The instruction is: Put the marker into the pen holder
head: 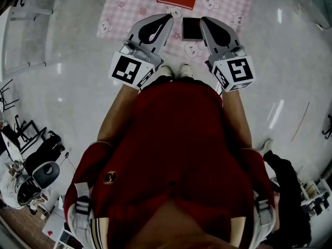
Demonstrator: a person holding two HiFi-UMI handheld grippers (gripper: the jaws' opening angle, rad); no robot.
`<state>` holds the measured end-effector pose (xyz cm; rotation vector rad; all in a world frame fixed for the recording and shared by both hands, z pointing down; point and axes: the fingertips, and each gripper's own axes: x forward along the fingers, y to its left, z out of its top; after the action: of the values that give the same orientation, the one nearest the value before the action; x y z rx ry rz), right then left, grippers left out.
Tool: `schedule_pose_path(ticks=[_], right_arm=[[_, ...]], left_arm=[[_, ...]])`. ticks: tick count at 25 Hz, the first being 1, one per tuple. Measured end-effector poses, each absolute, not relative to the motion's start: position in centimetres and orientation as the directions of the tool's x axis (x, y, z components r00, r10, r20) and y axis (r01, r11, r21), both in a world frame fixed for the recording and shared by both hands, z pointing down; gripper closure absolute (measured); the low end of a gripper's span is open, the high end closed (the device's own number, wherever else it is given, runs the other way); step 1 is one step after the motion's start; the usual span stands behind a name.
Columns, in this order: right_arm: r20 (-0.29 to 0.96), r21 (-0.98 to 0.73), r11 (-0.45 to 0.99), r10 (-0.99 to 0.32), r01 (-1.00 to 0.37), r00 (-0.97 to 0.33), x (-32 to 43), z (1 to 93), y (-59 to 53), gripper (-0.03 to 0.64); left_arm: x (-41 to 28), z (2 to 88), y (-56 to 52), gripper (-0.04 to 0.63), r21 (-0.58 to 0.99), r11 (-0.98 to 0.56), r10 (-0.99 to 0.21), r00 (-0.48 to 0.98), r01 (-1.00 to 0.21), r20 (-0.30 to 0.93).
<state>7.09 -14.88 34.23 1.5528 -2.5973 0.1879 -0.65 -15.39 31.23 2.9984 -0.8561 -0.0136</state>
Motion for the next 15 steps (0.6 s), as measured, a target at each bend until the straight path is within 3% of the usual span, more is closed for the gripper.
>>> schedule_pose_path(ticks=[15], right_arm=[[0.138, -0.029, 0.465, -0.875, -0.885, -0.464, 7.9, 33.5, -13.3, 0.618]], left_arm=[[-0.3, 31.1, -13.9, 0.589, 0.020, -0.847, -0.531, 0.848, -0.530, 0.001]])
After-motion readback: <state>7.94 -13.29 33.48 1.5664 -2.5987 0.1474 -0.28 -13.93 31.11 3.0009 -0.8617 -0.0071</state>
